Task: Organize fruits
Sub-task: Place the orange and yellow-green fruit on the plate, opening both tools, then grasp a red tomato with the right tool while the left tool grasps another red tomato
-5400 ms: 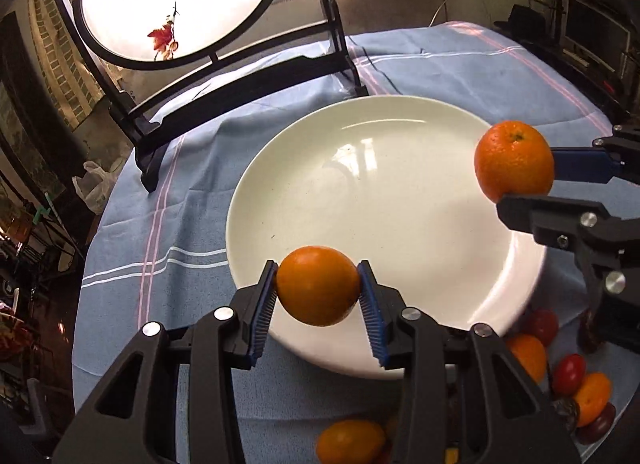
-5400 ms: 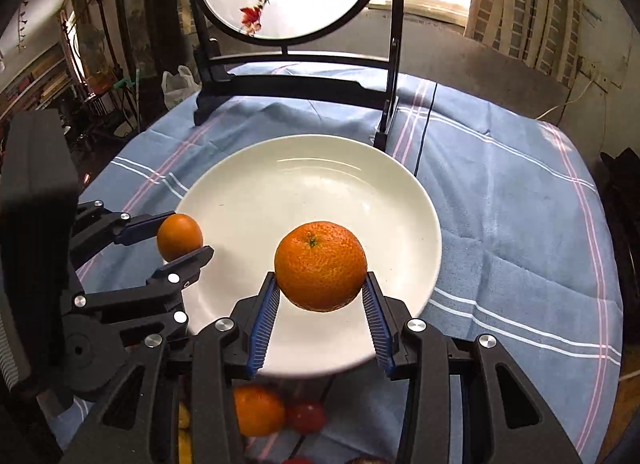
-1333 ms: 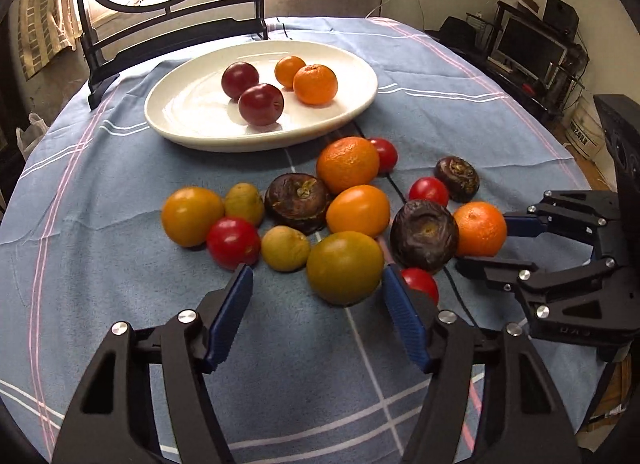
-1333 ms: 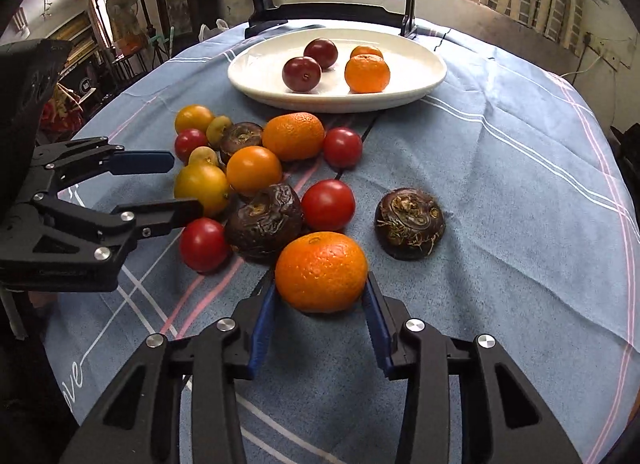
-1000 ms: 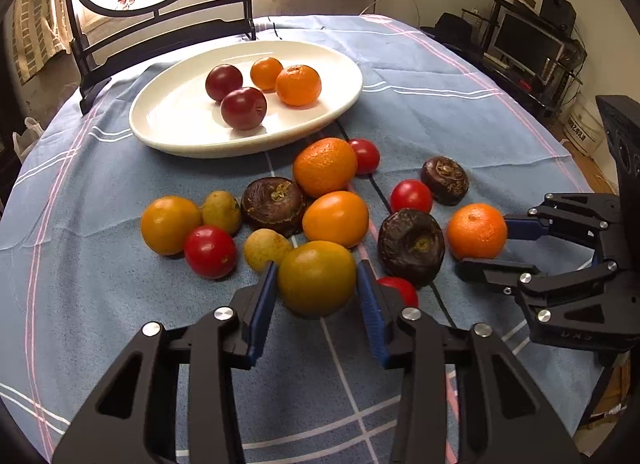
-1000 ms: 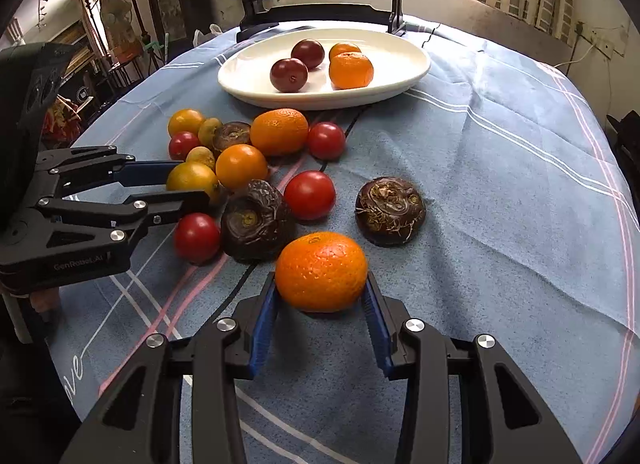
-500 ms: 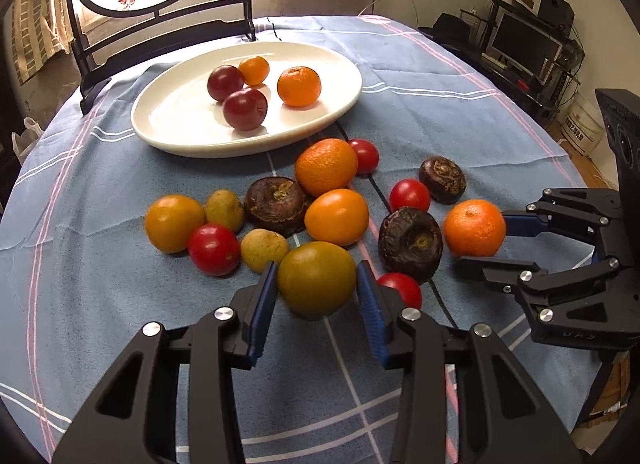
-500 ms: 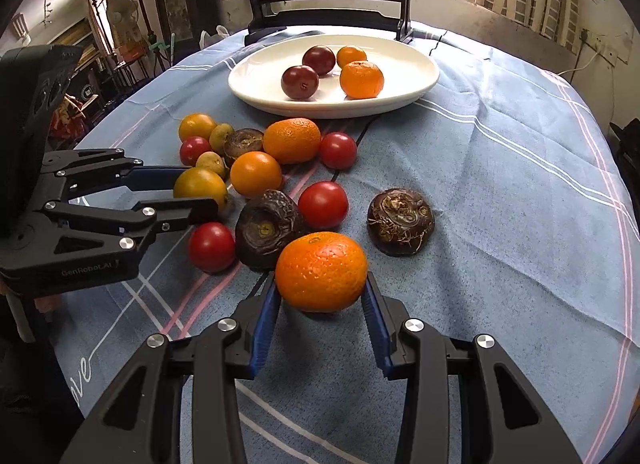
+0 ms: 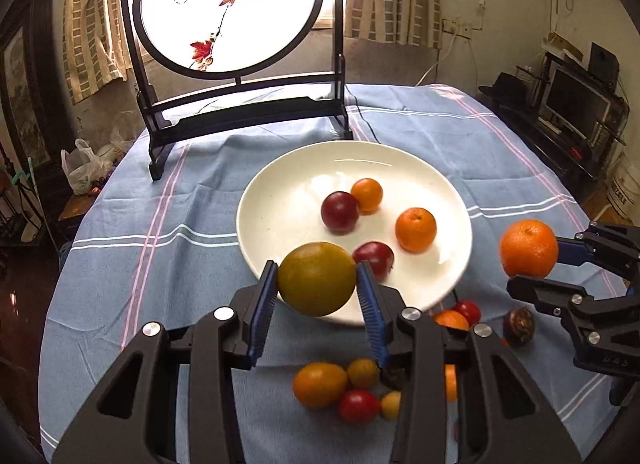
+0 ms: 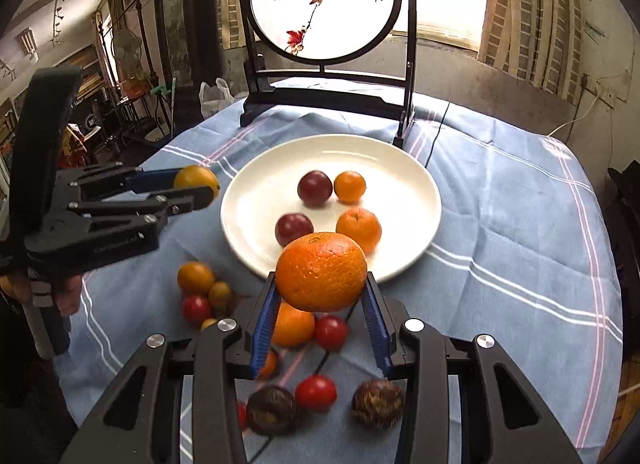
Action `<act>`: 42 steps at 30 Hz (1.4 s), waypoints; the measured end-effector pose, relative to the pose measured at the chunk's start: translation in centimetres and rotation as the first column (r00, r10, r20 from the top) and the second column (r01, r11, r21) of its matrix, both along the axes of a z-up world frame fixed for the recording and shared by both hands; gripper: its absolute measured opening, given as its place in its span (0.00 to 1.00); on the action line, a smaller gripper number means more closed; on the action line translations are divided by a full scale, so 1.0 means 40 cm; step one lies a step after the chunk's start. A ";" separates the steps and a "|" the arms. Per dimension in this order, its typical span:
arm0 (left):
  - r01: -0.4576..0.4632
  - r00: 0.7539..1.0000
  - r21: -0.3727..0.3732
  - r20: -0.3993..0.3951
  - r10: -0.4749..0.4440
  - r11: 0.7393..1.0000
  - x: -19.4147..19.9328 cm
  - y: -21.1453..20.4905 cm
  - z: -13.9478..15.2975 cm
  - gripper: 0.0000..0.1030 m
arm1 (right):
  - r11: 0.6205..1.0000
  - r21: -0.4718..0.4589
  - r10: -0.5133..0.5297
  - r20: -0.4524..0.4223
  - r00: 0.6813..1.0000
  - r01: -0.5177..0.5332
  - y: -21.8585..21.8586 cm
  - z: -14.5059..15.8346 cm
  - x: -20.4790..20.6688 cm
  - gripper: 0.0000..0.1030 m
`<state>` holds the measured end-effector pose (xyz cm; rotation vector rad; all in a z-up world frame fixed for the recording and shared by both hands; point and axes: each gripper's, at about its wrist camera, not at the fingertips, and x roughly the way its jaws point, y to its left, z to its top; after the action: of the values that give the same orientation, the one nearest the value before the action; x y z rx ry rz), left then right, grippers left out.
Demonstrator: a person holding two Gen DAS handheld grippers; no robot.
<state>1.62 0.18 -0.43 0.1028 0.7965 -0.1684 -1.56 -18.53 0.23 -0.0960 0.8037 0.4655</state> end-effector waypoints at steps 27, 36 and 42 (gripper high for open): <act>0.015 0.999 0.058 -0.031 -0.013 0.998 -0.074 0.060 -0.056 0.54 | 0.997 -0.047 0.054 -0.013 0.998 -0.055 0.006 0.005 -0.063 0.49; 0.072 0.996 0.070 -0.059 -0.068 0.995 -0.248 0.110 -0.100 0.58 | 0.986 0.005 0.163 -0.202 0.966 -0.166 0.037 -0.171 -0.291 0.42; 0.084 0.993 0.067 -0.091 -0.078 0.994 -0.281 0.121 -0.128 0.58 | 0.993 0.033 0.122 -0.221 0.968 -0.117 0.069 -0.198 -0.249 0.36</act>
<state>-9.64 5.01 -5.53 0.1964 0.8869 -0.2229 -11.50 -15.76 -7.68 -0.0752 1.0177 0.6054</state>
